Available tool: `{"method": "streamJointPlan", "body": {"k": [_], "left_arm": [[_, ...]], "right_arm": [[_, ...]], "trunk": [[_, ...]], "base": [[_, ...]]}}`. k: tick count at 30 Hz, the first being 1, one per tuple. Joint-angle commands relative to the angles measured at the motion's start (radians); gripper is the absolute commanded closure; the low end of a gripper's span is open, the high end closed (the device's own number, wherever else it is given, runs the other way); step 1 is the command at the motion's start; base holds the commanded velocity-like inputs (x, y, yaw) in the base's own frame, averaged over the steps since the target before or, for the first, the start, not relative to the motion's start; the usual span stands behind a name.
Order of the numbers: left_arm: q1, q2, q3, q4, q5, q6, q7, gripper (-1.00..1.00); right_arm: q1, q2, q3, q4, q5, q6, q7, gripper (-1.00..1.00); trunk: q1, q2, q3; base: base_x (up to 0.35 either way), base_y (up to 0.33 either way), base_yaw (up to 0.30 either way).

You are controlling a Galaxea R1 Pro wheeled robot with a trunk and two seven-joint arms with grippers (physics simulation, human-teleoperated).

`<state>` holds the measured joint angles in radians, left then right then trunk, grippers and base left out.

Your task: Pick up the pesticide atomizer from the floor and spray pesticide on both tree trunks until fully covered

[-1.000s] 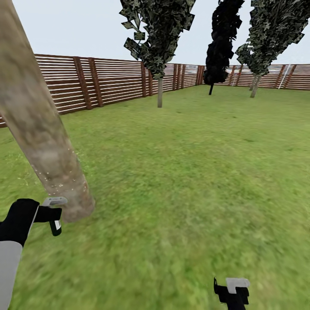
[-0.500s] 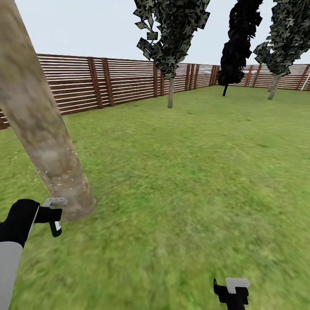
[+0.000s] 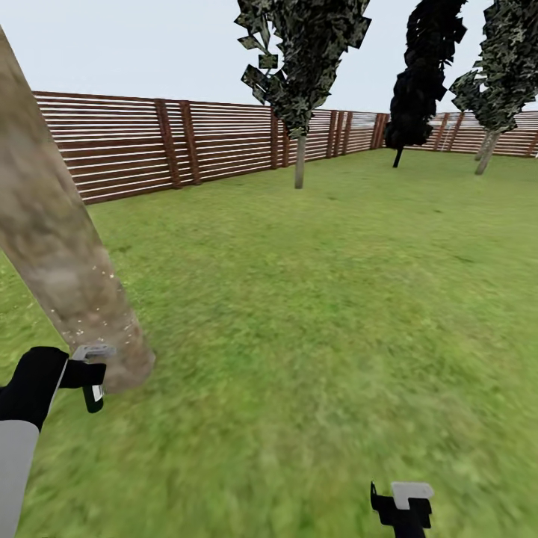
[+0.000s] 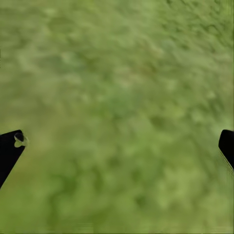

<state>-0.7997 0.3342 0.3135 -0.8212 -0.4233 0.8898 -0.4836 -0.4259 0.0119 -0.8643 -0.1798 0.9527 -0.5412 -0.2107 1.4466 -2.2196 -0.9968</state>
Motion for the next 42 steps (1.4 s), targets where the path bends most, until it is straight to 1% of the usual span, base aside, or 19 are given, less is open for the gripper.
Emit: {"method": "streamJointPlan", "body": {"k": [1,11,27,33,36,37,39,41,42], "left_arm": [[-0.001,-0.001,0.003,0.001,-0.009,0.003,-0.003,1.00],[-0.001,-0.003,0.002,0.011,-0.009,0.001,0.001,1.00],[-0.001,-0.006,0.001,0.010,-0.009,0.001,0.002,1.00],[-0.001,-0.005,0.003,0.000,-0.009,0.001,0.002,1.00],[-0.002,-0.002,0.012,-0.002,-0.009,0.002,0.001,1.00],[-0.003,-0.004,0.010,-0.001,-0.009,0.004,0.001,1.00],[-0.010,-0.014,0.008,0.000,-0.006,0.027,0.001,1.00],[-0.017,-0.027,0.005,-0.003,-0.003,0.095,-0.001,1.00],[-0.020,-0.023,0.004,-0.005,-0.005,0.108,-0.002,1.00]], "right_arm": [[-0.001,0.000,-0.006,0.000,0.011,-0.002,-0.006,-1.00],[-0.001,0.000,-0.005,0.000,0.011,-0.002,-0.005,-1.00],[-0.001,0.000,-0.006,0.000,0.011,-0.002,-0.005,-1.00],[-0.001,0.000,-0.006,0.000,0.011,-0.002,-0.006,-1.00],[-0.001,0.000,-0.006,-0.001,0.011,-0.002,-0.006,-1.00],[-0.001,0.000,-0.006,-0.001,0.011,-0.002,-0.005,-1.00],[-0.001,0.000,-0.006,-0.001,0.011,-0.002,-0.005,-1.00],[-0.001,-0.001,-0.007,-0.001,0.011,-0.002,-0.005,-1.00],[-0.001,-0.001,-0.007,-0.001,0.011,-0.002,-0.005,-1.00]], "trunk": [[0.000,0.000,-0.001],[0.000,0.000,-0.001],[0.000,0.000,-0.001],[0.000,0.000,-0.001],[0.000,0.000,-0.001],[0.000,0.000,-0.001],[0.000,0.000,-0.001],[0.000,0.000,-0.001],[0.000,0.000,-0.001]], "base": [[0.159,-0.235,0.265],[0.157,-0.236,0.276],[0.126,-0.250,0.028],[0.107,-0.255,0.261],[0.165,-0.090,0.276],[0.033,-0.014,0.276],[0.013,-0.005,0.276],[0.003,-0.001,0.276],[0.001,0.000,0.276]]}}
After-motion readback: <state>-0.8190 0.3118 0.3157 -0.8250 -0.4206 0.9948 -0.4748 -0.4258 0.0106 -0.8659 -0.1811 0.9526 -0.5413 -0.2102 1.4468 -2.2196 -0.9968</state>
